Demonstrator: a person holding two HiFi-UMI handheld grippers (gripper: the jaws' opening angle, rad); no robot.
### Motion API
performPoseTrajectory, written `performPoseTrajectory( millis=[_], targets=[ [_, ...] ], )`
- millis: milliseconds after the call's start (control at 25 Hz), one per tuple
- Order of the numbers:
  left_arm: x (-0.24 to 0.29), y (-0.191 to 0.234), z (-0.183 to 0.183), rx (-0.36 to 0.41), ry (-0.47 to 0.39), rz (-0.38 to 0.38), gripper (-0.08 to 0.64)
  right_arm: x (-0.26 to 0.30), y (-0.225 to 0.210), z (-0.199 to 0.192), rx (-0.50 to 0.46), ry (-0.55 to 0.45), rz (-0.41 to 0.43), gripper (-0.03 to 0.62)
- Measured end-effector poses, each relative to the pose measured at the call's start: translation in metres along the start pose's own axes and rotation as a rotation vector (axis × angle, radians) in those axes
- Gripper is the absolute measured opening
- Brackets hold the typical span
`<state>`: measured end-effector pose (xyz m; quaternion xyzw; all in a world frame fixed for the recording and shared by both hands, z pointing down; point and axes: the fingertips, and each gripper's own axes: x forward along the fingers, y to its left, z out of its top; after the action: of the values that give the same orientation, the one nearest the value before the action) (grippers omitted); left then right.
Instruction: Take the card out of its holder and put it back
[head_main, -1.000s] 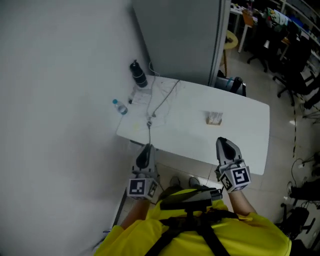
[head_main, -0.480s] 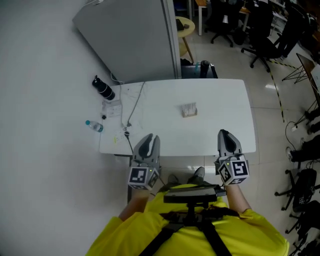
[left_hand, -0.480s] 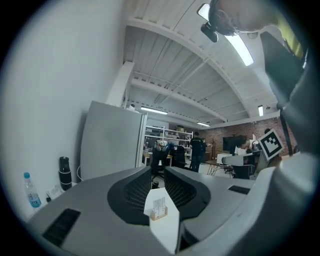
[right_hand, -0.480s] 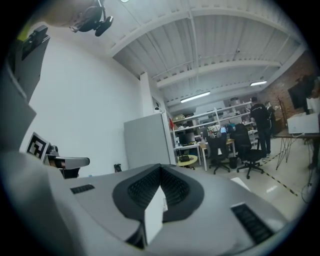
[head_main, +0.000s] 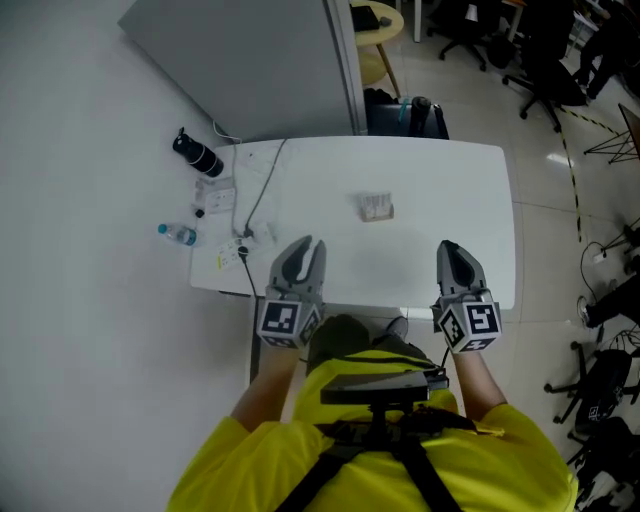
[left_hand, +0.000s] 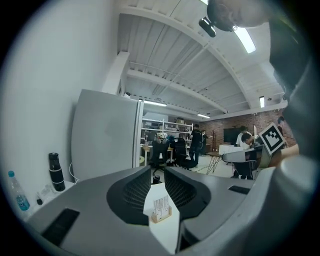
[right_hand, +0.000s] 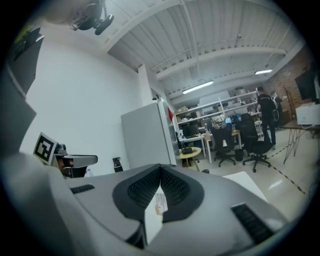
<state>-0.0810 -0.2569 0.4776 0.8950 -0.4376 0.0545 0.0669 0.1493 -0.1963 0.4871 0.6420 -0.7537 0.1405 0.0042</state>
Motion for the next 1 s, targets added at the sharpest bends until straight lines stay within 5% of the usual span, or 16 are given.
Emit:
performPoseTrajectory(
  millis=[200, 360, 560, 680, 760, 1000],
  targets=[
    [0.050, 0.014, -0.007, 0.093, 0.039, -0.129, 0.081, 0.031, -0.004, -0.004, 0.021, 0.034, 0.016, 0.006],
    [0.110, 0.019, -0.055, 0.194, 0.136, -0.298, 0.119, 0.068, -0.007, -0.011, 0.018, 0.068, -0.013, 0.006],
    [0.161, 0.023, -0.112, 0.197, 0.227, -0.463, 0.149, 0.099, -0.010, -0.029, -0.053, 0.099, -0.006, 0.008],
    [0.169, 0.029, -0.109, 0.155, 0.205, -0.416, 0.128, 0.132, -0.017, -0.058, -0.086, 0.139, 0.139, 0.056],
    [0.164, 0.033, -0.111, 0.159, 0.182, -0.363, 0.042, 0.156, -0.024, -0.078, -0.117, 0.176, 0.244, 0.103],
    [0.162, 0.037, -0.133, 0.055, 0.159, -0.254, 0.005, 0.220, -0.040, -0.165, -0.241, 0.358, 0.591, 0.164]
  ],
)
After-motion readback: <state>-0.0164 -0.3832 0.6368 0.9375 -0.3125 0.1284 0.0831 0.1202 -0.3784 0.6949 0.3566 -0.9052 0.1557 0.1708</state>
